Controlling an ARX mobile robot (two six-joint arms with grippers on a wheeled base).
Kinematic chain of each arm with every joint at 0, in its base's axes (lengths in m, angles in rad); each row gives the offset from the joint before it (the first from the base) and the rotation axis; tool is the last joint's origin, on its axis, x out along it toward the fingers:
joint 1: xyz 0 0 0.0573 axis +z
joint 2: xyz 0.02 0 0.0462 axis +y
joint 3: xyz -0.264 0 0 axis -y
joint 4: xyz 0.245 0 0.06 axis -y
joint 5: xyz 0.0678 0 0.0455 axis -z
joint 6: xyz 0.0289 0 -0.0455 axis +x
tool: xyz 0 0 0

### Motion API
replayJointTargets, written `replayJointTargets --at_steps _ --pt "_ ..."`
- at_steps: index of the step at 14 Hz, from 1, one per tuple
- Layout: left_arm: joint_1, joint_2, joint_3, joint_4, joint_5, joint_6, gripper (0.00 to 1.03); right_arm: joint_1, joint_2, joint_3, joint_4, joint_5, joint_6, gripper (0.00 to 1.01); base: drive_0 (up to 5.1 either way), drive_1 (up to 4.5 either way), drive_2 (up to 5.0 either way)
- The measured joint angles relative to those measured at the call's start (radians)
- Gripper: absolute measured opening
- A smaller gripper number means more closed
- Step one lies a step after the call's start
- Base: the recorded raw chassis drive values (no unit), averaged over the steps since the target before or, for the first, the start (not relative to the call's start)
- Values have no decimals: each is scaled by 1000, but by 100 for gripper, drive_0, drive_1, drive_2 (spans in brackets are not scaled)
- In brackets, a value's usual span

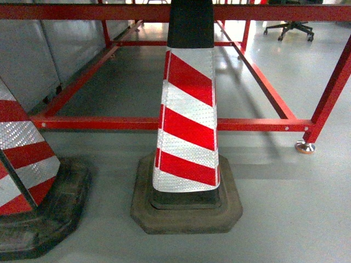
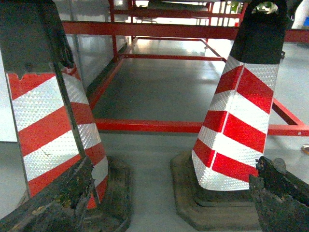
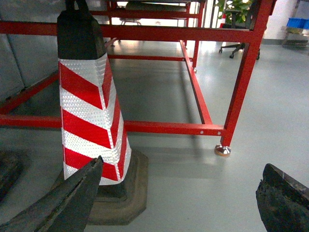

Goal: Sort blue parts and orange caps into right shelf containers

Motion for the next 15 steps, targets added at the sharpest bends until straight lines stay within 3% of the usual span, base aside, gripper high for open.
replayJointTargets --at_steps 15 --pt "0 0 0 0 0 0 98 0 0 0 0 0 0 98 0 0 0"
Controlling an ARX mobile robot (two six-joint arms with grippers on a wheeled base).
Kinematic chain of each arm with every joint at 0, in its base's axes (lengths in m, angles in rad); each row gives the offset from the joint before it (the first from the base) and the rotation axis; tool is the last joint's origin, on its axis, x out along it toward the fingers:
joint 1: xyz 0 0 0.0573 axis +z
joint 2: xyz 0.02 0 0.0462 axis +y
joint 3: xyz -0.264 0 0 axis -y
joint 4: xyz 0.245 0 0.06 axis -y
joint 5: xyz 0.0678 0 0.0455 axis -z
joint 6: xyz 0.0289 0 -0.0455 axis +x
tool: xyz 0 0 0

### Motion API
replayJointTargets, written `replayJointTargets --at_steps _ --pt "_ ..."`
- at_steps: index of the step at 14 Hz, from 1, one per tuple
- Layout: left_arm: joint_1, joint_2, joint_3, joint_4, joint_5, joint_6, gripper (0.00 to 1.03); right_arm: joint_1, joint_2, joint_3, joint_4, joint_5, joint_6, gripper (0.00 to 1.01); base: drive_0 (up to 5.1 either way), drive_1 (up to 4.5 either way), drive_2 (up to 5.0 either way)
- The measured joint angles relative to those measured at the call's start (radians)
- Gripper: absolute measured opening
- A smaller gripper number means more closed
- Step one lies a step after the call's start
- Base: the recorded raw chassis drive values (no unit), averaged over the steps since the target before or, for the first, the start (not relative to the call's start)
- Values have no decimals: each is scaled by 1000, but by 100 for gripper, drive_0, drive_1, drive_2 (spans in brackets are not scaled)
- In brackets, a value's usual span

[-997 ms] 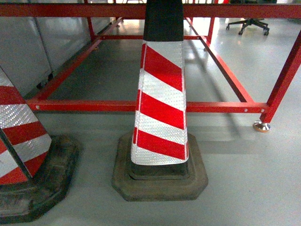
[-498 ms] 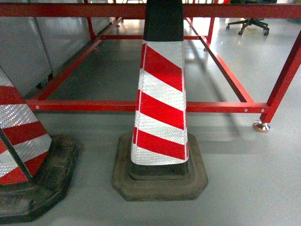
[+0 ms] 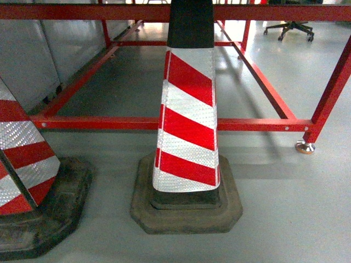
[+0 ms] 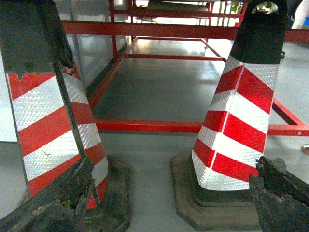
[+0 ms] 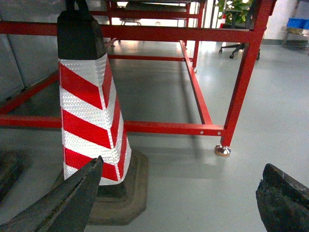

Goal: Sort blue parts and orange caps into right shelf containers

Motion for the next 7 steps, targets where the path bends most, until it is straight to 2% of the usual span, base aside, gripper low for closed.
replayJointTargets --at_steps 7 --pt "0 0 0 -2 -2 0 98 0 0 0 -2 1 0 98 0 0 0"
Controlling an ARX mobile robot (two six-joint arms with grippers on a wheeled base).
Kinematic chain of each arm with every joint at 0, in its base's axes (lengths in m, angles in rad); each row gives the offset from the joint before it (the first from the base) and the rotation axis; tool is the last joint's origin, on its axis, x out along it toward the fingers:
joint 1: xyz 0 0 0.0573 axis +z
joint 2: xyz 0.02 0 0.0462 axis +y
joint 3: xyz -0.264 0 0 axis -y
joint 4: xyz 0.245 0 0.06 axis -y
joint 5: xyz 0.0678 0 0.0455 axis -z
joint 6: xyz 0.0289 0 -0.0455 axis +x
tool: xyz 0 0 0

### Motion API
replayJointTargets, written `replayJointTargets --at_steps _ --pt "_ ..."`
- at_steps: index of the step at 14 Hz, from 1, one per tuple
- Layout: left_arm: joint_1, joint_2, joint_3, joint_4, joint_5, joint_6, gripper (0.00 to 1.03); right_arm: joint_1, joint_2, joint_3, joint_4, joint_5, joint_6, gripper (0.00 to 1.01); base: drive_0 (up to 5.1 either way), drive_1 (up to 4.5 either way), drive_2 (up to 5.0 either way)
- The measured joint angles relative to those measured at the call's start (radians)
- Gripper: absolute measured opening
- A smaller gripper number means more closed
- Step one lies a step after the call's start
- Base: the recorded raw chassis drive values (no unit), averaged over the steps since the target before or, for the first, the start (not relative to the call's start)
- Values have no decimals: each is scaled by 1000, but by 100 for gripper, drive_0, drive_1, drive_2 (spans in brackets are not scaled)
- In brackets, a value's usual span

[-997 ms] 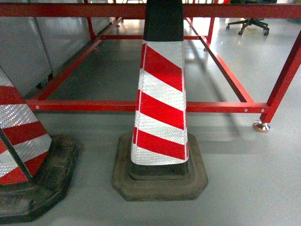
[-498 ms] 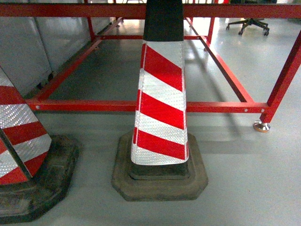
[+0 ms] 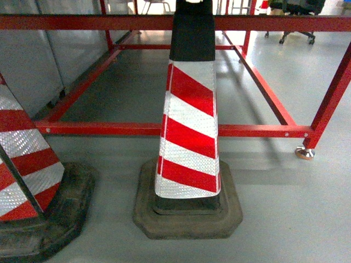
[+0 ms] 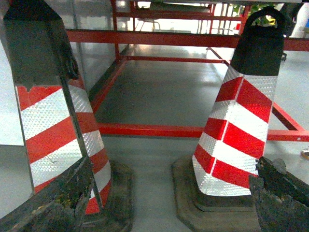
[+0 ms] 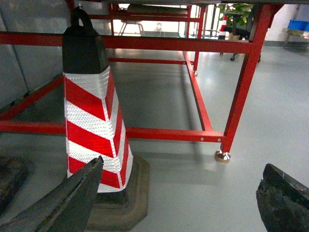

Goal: Sort blue parts and orange caps into right shelf containers

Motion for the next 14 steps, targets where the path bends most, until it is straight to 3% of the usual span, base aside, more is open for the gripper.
replayJointTargets --at_steps 14 --pt "0 0 0 1 1 10 98 0 0 0 1 -1 7 98 0 0 0"
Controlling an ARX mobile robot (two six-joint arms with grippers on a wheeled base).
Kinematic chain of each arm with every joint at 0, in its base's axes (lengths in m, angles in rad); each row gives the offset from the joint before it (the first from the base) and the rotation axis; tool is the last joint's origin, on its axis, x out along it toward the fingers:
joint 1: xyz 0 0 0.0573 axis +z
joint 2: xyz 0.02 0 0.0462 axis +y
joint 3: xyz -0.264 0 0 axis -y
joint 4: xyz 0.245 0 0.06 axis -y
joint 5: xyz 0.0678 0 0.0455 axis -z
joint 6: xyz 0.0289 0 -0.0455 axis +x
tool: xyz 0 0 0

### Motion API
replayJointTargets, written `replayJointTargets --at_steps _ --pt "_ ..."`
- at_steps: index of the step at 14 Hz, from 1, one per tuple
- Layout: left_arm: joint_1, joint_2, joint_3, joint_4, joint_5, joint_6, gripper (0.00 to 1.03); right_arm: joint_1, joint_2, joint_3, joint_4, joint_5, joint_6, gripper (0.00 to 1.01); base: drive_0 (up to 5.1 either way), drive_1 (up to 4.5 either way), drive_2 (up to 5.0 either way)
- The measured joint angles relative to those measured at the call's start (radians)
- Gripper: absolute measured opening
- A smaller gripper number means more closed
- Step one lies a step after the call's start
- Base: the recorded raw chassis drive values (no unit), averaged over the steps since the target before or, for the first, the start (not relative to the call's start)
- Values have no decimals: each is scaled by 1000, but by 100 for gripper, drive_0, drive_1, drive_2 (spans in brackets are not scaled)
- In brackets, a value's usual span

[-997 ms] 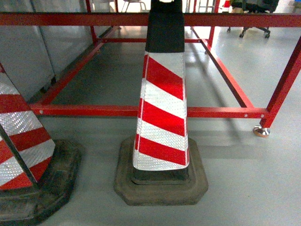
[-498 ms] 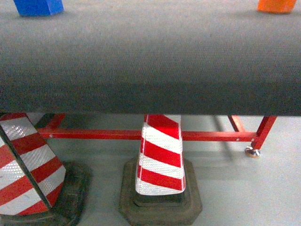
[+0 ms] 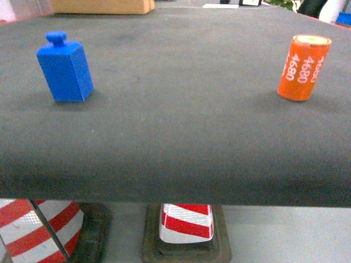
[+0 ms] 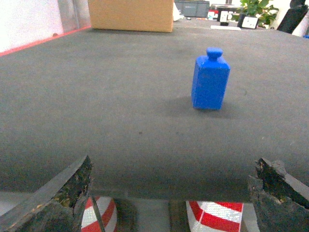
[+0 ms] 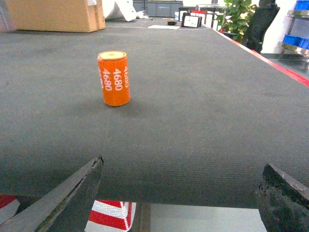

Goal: Sort blue parts and orange caps into right shelf containers

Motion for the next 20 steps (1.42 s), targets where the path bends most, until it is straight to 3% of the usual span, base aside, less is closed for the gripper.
replayJointTargets --at_steps 20 --pt "0 0 0 0 1 0 98 0 0 0 0 0 2 98 0 0 0"
